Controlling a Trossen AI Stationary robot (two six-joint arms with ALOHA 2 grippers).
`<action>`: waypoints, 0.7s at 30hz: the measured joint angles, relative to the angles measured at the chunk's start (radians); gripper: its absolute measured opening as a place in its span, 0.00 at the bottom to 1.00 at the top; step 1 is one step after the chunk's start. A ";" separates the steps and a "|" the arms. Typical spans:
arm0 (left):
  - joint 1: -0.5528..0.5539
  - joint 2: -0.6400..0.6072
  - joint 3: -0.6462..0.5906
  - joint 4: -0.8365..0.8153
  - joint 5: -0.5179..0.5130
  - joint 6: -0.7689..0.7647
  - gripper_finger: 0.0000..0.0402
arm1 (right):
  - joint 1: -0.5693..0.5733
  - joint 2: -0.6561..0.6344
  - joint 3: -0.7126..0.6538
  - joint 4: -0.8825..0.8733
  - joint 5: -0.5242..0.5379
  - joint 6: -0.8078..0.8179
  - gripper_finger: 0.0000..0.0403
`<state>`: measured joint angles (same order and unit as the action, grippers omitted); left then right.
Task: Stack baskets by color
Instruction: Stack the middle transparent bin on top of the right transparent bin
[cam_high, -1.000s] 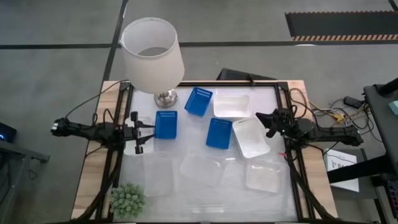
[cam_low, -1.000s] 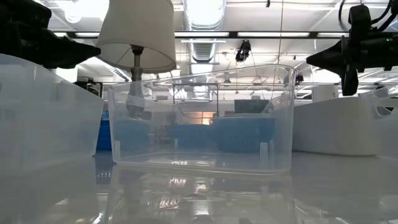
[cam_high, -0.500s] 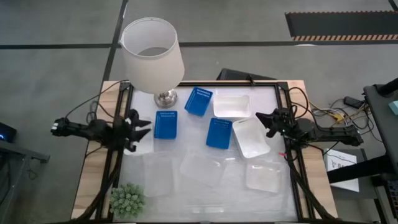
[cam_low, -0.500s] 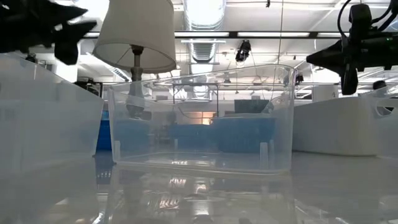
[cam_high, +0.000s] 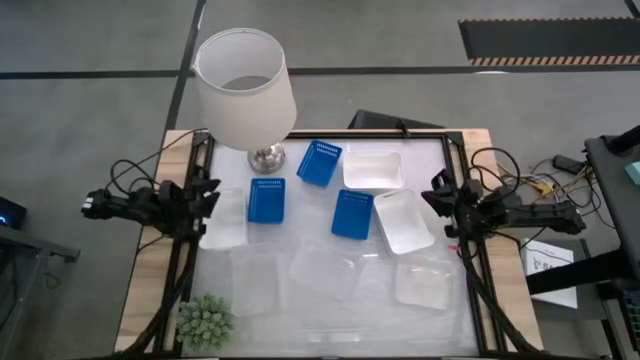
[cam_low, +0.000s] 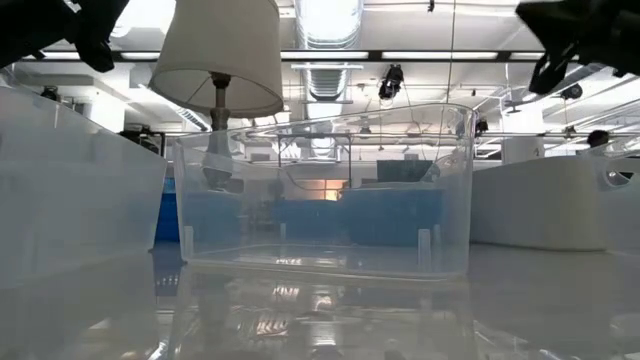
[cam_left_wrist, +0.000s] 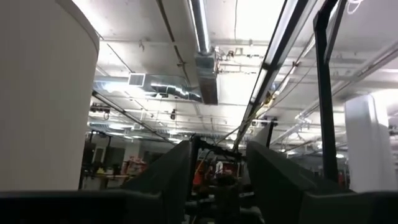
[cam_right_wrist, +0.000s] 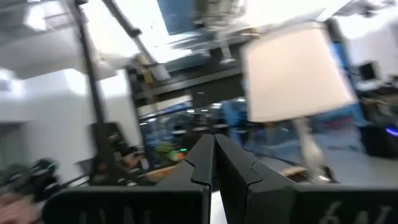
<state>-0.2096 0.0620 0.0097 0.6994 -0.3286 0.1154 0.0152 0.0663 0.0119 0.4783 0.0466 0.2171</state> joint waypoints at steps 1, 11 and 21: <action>0.000 0.008 0.000 0.000 0.000 0.008 0.36 | 0.001 0.015 0.000 0.023 -0.005 -0.001 0.02; -0.001 0.016 0.000 0.001 -0.084 0.022 0.36 | 0.000 0.304 0.073 0.190 -0.002 -0.036 0.02; -0.001 0.018 0.001 0.000 -0.115 0.022 0.36 | 0.058 0.677 0.351 0.185 0.009 -0.179 0.02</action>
<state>-0.2104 0.0798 0.0105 0.6998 -0.4435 0.1371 0.0734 0.7434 0.3626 0.6634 0.0559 0.0383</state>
